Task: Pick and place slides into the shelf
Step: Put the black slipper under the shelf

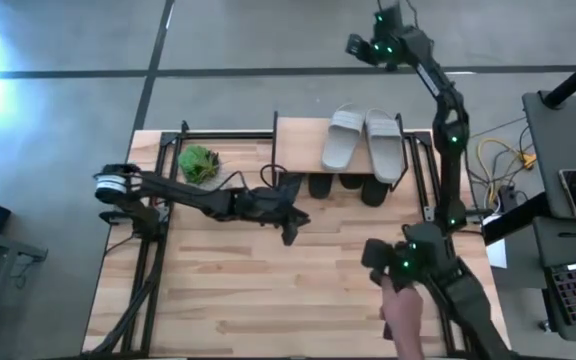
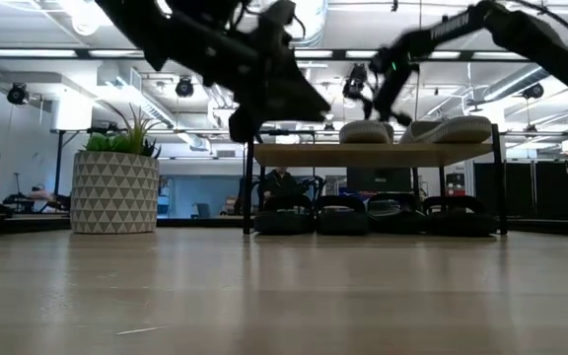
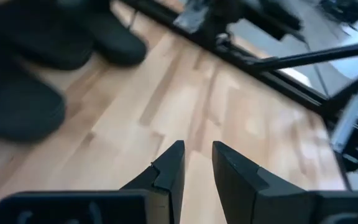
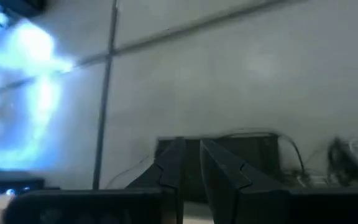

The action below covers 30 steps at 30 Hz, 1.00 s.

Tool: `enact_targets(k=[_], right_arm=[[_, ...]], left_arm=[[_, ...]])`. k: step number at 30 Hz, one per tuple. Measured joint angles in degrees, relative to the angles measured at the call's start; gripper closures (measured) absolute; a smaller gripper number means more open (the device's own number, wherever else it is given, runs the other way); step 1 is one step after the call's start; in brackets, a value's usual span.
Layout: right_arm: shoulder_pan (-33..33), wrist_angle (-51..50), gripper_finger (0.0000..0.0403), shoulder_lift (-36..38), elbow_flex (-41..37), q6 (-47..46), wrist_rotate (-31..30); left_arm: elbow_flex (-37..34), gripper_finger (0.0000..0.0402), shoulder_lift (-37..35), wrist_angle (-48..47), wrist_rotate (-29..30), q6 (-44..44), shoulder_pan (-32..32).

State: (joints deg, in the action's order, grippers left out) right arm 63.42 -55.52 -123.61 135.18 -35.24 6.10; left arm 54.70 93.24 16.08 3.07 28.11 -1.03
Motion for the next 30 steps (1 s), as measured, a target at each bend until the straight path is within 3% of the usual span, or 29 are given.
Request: enact_targets(k=[2,5,11,13,19,26,30], right_arm=[[2.5,2.6,0.036,0.3,-6.4,-1.2,4.8],[5.1,-1.3,0.036,-0.9,-10.3,1.8,6.5],[6.9,-4.7,0.036,-1.8,-10.1,8.4,5.6],[6.7,-5.9,0.036,-2.6,-8.3,10.8,4.5],[5.9,-18.8,0.036,-12.1,-0.2,17.5,4.4],[3.6,-20.7,0.036,-17.1,-1.2,20.0,9.4],[2.4,-20.4,0.036,-18.1,-0.3,20.7,9.1]], left_arm=[[-0.1,0.0334,1.7,0.5,0.6,2.7,0.6],[-1.4,0.0334,4.7,5.4,2.0,9.3,1.1],[-3.5,0.0334,16.8,36.9,4.0,21.3,1.5],[-2.9,0.0334,21.5,42.8,5.2,23.5,1.5],[1.2,0.0334,30.5,45.8,6.2,26.4,0.7],[2.7,0.0334,32.6,47.8,6.5,25.3,-0.1],[2.6,0.0334,32.3,47.7,6.4,25.2,-0.1]])
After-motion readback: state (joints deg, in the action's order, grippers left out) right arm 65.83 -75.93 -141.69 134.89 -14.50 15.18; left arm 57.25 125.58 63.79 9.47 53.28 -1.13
